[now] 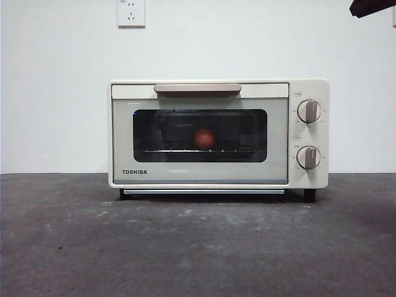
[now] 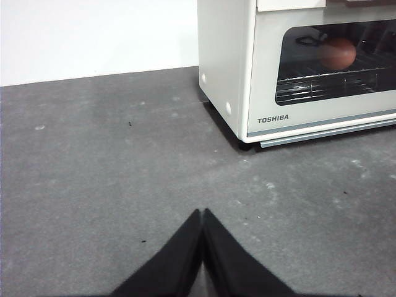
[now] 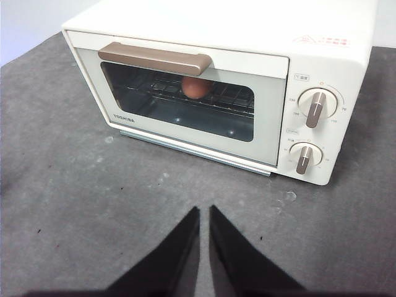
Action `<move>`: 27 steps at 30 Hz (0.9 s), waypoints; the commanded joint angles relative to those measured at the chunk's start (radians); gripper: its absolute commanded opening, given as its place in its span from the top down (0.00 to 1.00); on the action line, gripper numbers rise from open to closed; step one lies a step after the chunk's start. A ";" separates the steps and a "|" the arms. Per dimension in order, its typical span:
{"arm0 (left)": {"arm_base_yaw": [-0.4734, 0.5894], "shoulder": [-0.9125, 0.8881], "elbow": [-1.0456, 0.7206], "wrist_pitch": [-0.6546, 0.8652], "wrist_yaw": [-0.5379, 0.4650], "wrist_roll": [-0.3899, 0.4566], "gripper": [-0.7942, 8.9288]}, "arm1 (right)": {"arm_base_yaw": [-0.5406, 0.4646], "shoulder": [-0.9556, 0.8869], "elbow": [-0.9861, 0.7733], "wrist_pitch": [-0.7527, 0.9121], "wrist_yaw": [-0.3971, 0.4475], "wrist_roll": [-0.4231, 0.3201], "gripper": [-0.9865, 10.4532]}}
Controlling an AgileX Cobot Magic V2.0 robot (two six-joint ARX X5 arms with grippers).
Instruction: Eggoven
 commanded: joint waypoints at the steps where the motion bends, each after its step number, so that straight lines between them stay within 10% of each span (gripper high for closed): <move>1: 0.003 -0.002 -0.027 0.004 0.000 -0.006 0.91 | 0.011 0.003 0.005 0.011 0.005 0.003 0.91; 8: 0.003 -0.002 -0.027 0.004 0.000 -0.006 0.91 | -0.134 -0.077 -0.006 0.011 0.036 -0.073 0.91; 17: 0.003 -0.002 -0.027 0.005 0.000 -0.006 0.91 | -0.612 -0.282 -0.231 0.147 -0.253 -0.210 0.91; 27: 0.003 -0.002 -0.027 0.005 0.000 -0.006 0.91 | -0.765 -0.525 -0.505 0.320 -0.319 -0.255 0.91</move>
